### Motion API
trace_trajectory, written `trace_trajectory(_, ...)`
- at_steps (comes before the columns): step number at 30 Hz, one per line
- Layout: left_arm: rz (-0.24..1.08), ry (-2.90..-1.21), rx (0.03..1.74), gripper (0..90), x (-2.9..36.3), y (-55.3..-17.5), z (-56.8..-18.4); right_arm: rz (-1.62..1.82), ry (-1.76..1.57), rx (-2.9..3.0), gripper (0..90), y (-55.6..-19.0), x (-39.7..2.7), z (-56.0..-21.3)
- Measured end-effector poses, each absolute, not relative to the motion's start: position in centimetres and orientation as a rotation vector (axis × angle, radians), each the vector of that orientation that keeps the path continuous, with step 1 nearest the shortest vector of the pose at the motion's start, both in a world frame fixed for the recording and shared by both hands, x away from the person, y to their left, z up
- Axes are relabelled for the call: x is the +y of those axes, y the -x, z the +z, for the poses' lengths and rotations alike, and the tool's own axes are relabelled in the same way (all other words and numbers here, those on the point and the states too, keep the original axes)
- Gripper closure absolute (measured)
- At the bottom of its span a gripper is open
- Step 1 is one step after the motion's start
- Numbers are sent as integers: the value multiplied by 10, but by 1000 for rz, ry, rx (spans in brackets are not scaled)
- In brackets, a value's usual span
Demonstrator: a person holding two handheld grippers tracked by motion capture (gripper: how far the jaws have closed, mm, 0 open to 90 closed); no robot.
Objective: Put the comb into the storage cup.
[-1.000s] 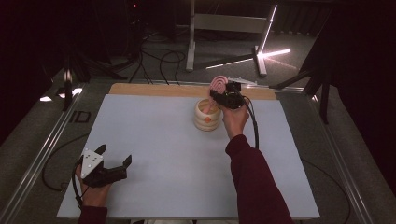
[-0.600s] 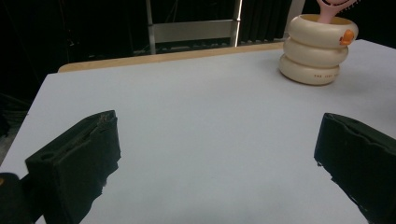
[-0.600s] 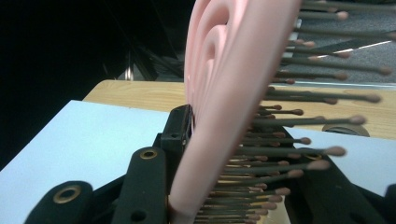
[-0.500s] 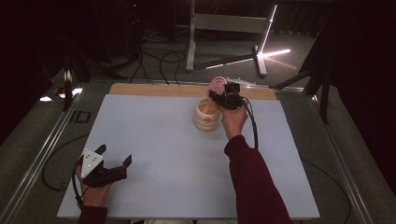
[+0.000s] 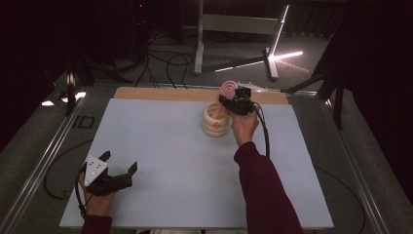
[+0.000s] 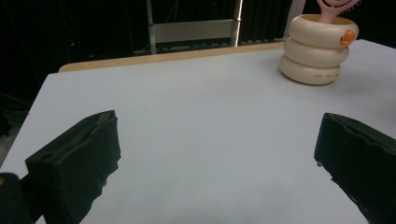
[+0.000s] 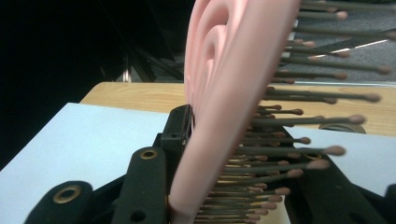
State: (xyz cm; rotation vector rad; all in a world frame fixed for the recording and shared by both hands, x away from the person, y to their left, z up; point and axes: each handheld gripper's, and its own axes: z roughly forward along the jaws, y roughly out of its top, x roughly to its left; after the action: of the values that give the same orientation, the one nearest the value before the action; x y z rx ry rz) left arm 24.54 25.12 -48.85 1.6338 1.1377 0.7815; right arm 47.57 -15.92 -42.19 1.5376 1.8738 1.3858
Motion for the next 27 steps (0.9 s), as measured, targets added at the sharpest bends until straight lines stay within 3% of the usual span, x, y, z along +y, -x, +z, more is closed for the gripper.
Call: trace_trajectory(27,783,-1633,1139,7,251,-245,-489,1426,-1607,1855,629,-478,-167,-430)
